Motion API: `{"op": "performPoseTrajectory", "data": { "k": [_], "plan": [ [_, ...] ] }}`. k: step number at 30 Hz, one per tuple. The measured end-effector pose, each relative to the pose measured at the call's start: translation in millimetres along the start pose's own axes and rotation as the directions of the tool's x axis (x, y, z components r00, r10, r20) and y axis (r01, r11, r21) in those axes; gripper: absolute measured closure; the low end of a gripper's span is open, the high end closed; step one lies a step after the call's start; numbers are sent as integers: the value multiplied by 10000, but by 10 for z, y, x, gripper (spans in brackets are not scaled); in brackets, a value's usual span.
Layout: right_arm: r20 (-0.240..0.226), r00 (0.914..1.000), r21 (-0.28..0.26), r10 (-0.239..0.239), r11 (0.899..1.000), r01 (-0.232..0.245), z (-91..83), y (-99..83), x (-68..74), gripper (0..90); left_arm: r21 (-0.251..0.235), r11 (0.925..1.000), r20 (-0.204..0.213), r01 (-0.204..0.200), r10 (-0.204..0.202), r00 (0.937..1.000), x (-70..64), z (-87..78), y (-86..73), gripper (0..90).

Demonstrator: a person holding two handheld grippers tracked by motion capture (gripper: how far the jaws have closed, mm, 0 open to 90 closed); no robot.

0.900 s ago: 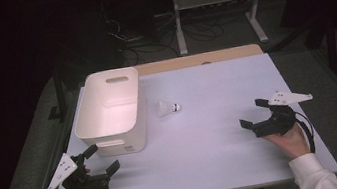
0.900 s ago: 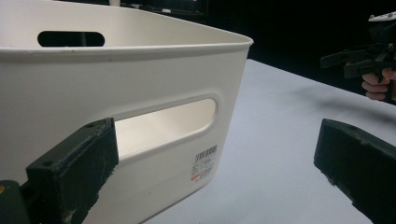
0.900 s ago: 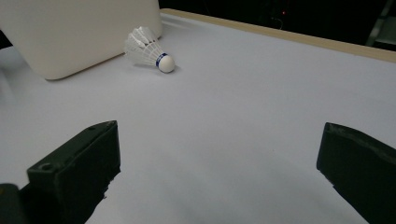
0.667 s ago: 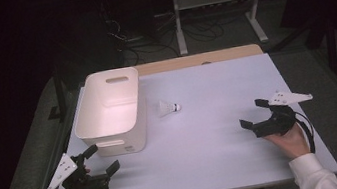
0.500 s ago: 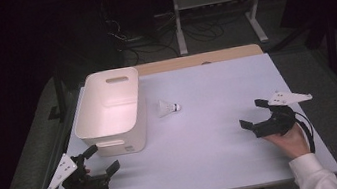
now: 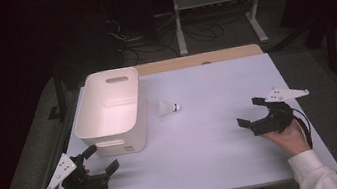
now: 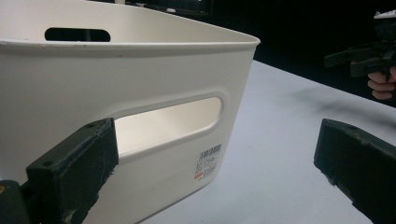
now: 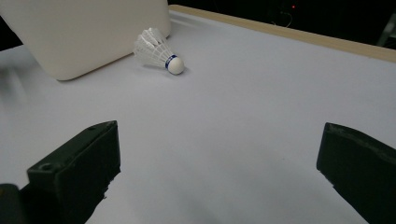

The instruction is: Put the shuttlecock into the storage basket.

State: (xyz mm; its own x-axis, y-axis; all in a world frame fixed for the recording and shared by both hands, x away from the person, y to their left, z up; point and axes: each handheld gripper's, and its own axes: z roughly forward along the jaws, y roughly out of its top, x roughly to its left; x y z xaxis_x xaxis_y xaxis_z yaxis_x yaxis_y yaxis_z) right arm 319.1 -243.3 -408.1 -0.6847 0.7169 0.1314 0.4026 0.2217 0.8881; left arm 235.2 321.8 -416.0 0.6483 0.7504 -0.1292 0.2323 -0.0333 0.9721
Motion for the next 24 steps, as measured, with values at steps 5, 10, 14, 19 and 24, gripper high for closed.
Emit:
{"op": "performPoseTrajectory", "data": {
  "k": [5,10,14,19,24],
  "plan": [
    [-64,10000,141,23,9999,-22,-4,108,-38,0,22,10000,-34,51,-51,10000,3,-5,1,0],
    [-159,9998,311,-152,9994,157,27,214,-58,0,15,10000,-32,37,-37,10000,4,-10,-1,0],
    [-206,9993,408,-308,9987,316,69,293,-56,0,-94,9998,-25,153,-153,9999,-4,-2,-2,0],
    [-344,9983,578,-472,9971,492,130,380,-51,0,-135,9999,-9,89,-89,10000,-17,-1,-1,0],
    [-435,9976,856,-533,9947,568,187,447,-48,0,-135,9999,-5,96,-96,10000,-13,-3,-1,0]
  ]
}}
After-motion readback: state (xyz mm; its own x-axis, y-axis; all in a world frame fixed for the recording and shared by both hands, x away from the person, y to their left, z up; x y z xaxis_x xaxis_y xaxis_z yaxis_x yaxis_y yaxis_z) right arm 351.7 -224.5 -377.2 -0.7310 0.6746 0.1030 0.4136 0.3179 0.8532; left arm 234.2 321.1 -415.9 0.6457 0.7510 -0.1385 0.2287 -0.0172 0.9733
